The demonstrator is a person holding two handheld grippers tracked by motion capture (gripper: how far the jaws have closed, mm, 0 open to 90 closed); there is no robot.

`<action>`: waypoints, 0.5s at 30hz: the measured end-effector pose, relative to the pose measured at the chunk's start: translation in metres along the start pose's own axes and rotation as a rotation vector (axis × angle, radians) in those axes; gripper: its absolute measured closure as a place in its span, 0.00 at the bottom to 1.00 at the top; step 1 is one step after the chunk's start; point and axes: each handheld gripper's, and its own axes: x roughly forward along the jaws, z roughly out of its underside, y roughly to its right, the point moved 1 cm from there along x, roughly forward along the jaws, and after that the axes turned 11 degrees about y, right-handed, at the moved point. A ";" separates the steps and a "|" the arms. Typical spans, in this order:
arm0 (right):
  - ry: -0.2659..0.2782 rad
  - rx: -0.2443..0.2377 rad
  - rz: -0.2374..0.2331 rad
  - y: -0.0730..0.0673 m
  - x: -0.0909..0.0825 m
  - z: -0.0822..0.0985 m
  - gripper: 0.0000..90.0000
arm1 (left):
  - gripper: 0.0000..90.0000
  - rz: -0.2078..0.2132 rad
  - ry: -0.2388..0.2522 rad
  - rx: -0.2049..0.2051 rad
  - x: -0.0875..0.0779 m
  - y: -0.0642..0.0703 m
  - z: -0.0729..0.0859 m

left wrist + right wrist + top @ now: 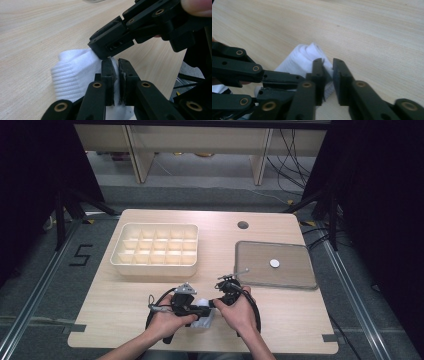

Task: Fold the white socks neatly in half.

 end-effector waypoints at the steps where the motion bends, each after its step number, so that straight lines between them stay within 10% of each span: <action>1: 0.004 -0.018 -0.005 0.001 0.000 0.000 0.94 | 0.91 0.003 -0.002 0.001 0.000 0.000 0.000; 15: 0.019 -0.022 -0.008 0.004 -0.002 0.000 0.95 | 0.85 0.006 0.033 0.063 -0.024 0.020 0.010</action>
